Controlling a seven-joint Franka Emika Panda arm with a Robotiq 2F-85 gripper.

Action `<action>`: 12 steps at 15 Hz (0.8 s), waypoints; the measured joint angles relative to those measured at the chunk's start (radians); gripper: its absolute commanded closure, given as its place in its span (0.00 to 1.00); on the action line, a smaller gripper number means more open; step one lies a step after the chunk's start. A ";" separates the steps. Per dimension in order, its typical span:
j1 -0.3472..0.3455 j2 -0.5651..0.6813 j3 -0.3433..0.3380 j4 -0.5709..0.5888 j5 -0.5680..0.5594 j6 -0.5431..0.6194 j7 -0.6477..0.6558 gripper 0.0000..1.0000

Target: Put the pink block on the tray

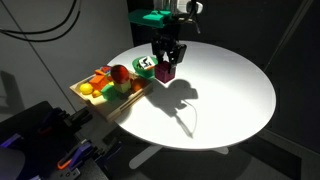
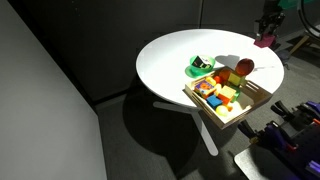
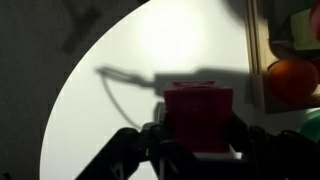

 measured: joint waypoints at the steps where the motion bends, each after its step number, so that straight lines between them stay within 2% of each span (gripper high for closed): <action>1: 0.001 -0.009 0.006 0.000 0.000 -0.001 -0.002 0.69; 12: 0.091 -0.155 0.085 -0.067 -0.023 -0.071 -0.017 0.69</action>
